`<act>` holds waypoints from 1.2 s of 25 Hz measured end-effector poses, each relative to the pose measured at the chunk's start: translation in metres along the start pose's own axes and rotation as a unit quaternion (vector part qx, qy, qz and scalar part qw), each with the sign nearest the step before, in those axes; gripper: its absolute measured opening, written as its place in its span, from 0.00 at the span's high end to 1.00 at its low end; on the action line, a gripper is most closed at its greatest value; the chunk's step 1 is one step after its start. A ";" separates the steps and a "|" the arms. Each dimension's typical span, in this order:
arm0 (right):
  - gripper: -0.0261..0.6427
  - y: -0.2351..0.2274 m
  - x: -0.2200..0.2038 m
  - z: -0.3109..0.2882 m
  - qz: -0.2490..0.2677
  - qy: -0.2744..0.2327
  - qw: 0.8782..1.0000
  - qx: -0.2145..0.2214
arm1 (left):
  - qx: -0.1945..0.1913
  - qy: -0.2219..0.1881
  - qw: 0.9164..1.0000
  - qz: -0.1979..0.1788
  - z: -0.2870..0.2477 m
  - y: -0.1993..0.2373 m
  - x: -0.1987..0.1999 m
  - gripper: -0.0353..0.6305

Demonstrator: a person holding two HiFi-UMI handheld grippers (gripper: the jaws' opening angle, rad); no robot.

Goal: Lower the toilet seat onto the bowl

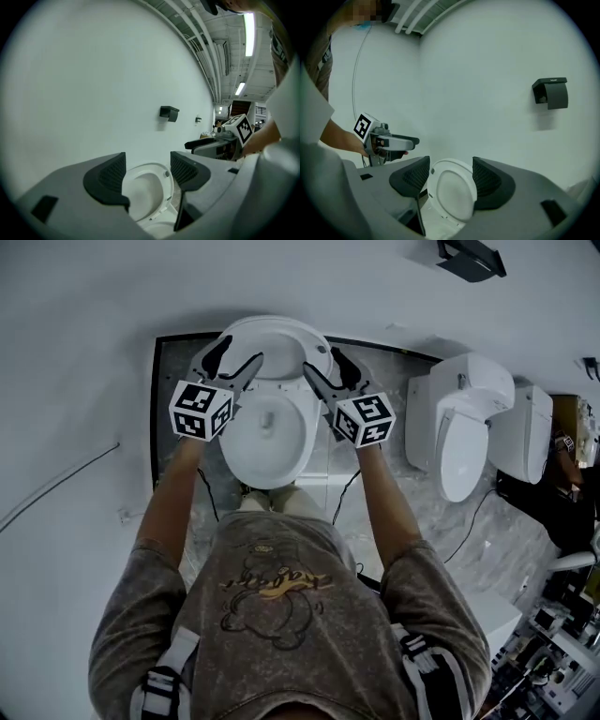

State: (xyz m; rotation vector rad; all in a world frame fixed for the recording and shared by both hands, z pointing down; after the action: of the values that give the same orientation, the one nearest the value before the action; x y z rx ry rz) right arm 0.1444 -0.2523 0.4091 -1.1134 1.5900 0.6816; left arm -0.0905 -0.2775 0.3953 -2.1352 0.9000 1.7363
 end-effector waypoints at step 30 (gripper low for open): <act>0.54 -0.016 -0.057 -0.090 0.035 0.074 0.997 0.002 | 0.019 0.086 0.996 -0.005 -0.073 0.062 -0.067 0.51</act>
State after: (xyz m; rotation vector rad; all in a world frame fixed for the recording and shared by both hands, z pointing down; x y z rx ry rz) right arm 0.1237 -0.3176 0.4918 -1.1311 1.7618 0.6532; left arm -0.0760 -0.3457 0.4893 -2.2867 0.9544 1.5374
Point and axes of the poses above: the fingertips, and each gripper's own axes: z backward along the fingers, y to its left, x out of its top, the point moved 8 cm from there along z, backward along the fingers, and after that the axes turned 12 degrees about -x, right-handed, at the moved point
